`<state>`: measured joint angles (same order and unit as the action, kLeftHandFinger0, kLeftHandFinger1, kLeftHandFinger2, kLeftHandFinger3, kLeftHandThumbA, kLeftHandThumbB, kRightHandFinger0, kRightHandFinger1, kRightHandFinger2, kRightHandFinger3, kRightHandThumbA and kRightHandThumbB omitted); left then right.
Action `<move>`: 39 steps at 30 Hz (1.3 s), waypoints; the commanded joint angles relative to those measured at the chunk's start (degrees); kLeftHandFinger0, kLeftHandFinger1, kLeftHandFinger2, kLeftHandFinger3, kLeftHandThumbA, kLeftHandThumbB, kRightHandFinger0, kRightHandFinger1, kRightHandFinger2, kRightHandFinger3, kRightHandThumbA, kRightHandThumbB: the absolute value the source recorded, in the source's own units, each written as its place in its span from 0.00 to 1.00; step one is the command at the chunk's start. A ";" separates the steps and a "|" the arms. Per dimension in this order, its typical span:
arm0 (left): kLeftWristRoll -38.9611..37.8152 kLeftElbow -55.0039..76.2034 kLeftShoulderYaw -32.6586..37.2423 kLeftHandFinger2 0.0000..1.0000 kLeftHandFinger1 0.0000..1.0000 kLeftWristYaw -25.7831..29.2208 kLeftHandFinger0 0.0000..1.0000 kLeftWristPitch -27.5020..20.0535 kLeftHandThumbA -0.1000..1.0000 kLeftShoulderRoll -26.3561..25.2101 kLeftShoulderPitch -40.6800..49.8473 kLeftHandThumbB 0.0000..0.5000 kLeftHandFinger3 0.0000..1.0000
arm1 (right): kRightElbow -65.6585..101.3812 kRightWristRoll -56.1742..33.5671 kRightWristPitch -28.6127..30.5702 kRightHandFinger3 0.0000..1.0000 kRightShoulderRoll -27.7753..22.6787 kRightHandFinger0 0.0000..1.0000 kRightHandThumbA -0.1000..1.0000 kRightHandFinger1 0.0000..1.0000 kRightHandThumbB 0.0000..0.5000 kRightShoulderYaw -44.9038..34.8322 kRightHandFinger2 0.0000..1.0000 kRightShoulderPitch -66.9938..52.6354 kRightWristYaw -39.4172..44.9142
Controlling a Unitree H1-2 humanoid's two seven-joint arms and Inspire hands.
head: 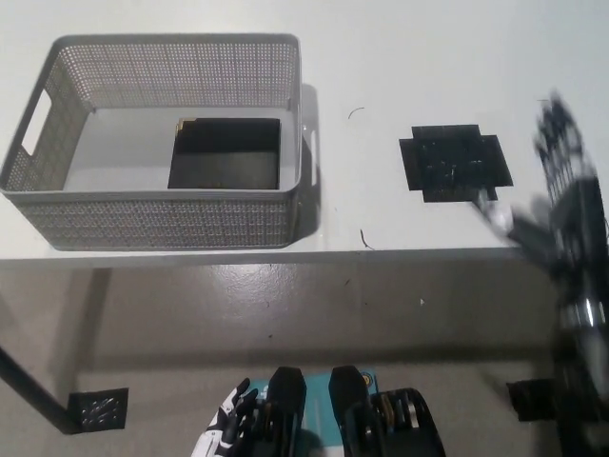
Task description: A notebook is kept standing on the table on the right hand side and a container is kept on the left hand side and the robot uses its right hand to grab the notebook and places it in the container
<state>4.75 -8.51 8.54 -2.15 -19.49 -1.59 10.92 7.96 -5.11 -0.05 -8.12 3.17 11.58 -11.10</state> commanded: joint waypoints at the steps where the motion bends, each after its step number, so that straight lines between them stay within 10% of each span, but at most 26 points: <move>1: -1.21 0.50 -1.01 1.00 1.00 -0.61 1.00 -0.79 1.00 -0.87 -0.75 0.30 1.00 | 25.61 6.68 23.48 1.00 -1.88 1.00 1.00 1.00 0.83 8.52 1.00 -26.82 7.51; 9: -2.76 0.38 -1.91 1.00 1.00 -0.95 1.00 -1.38 1.00 -0.95 -1.75 0.31 1.00 | 10.82 7.79 26.98 1.00 0.78 1.00 1.00 1.00 0.93 12.85 1.00 -32.33 6.38; 23: -3.16 0.20 -3.24 1.00 1.00 -0.69 1.00 -1.19 1.00 -0.44 -2.43 0.34 1.00 | -14.21 4.76 26.98 1.00 1.33 1.00 1.00 1.00 0.77 12.63 1.00 -23.65 9.13; 39: -3.26 1.28 -5.19 1.00 1.00 -0.04 1.00 -0.77 1.00 0.34 -3.35 0.33 1.00 | -16.64 3.60 26.98 1.00 2.04 1.00 1.00 1.00 0.81 9.41 1.00 -20.60 12.28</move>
<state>2.86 -9.01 3.85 -2.43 -19.44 -1.59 7.36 -9.28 -1.20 23.20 -6.42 13.49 -9.35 -0.83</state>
